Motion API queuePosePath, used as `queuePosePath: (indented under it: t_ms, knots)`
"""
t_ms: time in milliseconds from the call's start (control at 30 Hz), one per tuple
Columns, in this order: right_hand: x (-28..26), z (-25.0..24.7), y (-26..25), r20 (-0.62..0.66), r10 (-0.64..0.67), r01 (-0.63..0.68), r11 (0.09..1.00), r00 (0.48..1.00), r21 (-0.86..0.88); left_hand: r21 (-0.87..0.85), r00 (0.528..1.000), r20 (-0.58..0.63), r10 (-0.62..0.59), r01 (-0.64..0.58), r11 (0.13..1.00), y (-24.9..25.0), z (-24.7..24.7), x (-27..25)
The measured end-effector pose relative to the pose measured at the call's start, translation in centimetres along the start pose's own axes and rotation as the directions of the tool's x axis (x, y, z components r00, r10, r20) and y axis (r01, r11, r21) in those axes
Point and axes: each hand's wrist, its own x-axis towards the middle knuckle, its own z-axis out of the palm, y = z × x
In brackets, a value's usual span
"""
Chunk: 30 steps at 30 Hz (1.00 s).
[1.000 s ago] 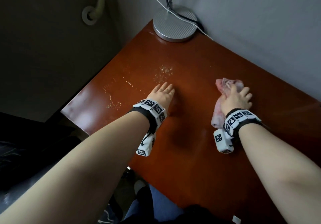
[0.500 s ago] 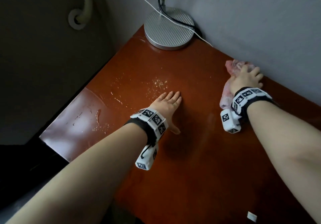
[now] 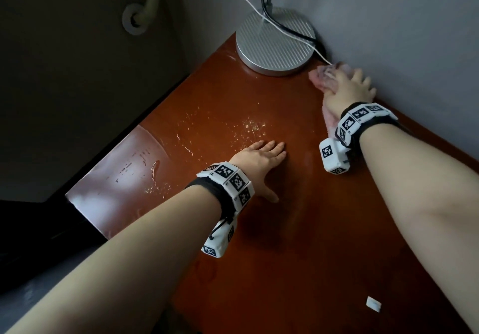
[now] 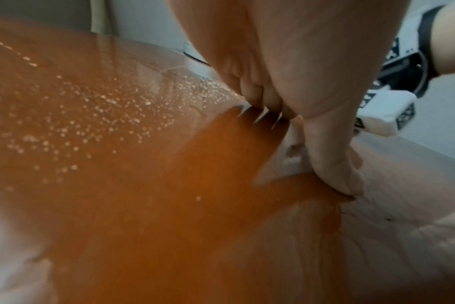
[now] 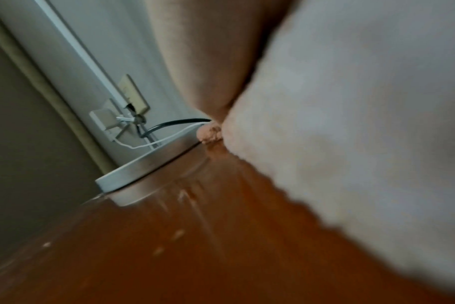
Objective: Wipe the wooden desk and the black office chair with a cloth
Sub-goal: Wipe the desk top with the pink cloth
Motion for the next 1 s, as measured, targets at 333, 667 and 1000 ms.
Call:
queuePosePath:
  t_ms: [333,667,1000]
  knots:
    - [-3.4,0.2,-2.4,0.075,-0.259,0.257,0.966,0.963,0.030,0.075,0.998,-0.009,-0.065,0.065,0.995,1.2,-0.1,-0.8]
    - [-11.5,1.1,-3.3,0.116,-0.270,0.269,0.963,0.956,0.029,0.090,0.985,-0.111,-0.132,0.143,0.986,2.3,1.9,-6.4]
    - [-20.2,1.7,-4.3,0.145,-0.287,0.291,0.957,0.947,-0.004,-0.122,0.887,-0.130,-0.443,0.429,0.895,1.1,6.5,-15.7]
